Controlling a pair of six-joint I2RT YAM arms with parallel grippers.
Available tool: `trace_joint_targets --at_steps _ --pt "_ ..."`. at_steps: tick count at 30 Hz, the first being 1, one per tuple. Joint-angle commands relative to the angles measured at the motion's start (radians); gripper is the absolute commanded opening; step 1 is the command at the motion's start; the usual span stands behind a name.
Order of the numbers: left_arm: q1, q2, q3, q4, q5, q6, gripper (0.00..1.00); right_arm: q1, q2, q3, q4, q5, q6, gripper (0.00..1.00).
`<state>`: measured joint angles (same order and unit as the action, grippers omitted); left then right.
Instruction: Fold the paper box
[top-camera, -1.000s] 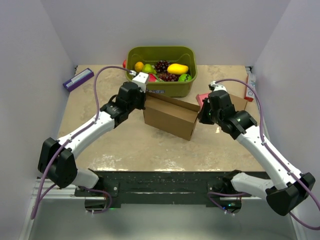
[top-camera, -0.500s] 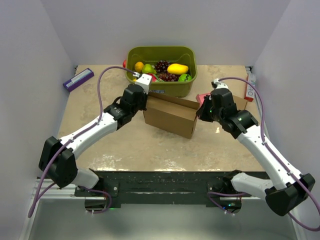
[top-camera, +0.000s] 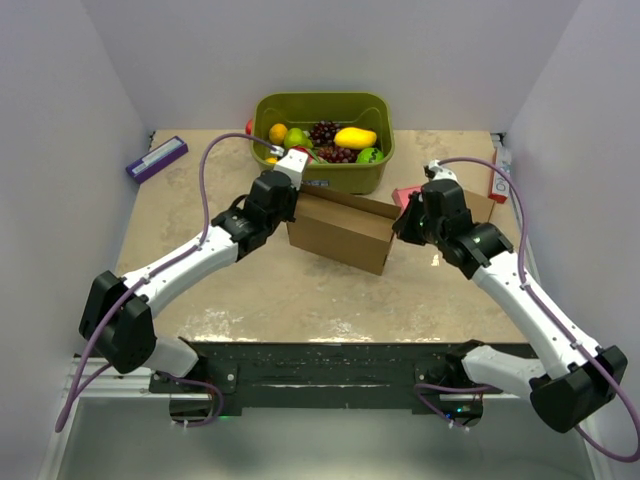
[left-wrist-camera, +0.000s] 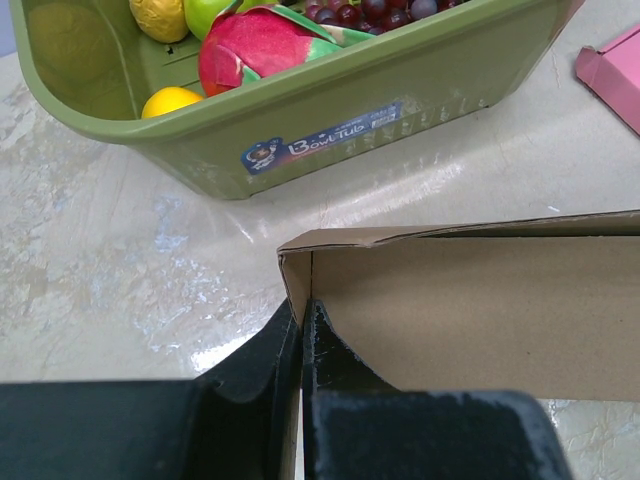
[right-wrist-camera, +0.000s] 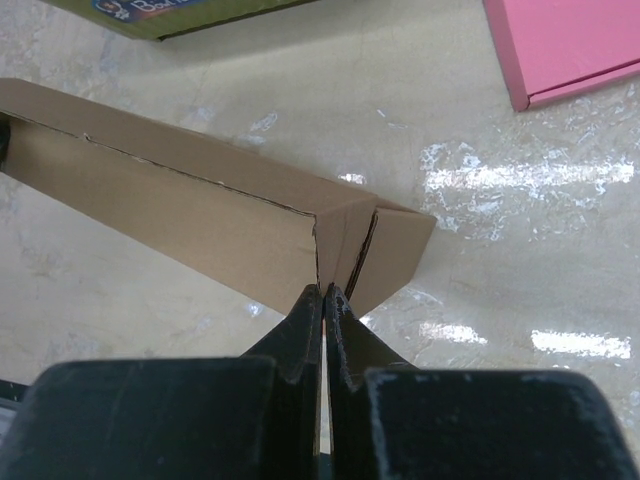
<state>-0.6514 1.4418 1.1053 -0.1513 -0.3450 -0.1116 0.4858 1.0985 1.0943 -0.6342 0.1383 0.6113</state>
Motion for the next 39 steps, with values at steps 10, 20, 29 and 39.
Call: trace_joint_targets --at_steps 10,20,29,39 --pt "-0.010 0.026 -0.002 -0.093 0.038 0.010 0.00 0.002 -0.042 -0.059 0.060 -0.009 0.008 0.00" --pt "-0.010 0.023 -0.001 -0.093 0.047 0.007 0.00 0.004 -0.046 -0.096 0.079 -0.025 0.013 0.00" --pt "-0.010 0.011 -0.001 -0.093 0.060 0.004 0.00 0.002 -0.040 -0.146 0.087 -0.020 0.010 0.00" --pt "-0.010 -0.017 -0.004 -0.093 0.080 -0.003 0.00 0.004 -0.061 -0.194 0.068 0.000 0.008 0.00"
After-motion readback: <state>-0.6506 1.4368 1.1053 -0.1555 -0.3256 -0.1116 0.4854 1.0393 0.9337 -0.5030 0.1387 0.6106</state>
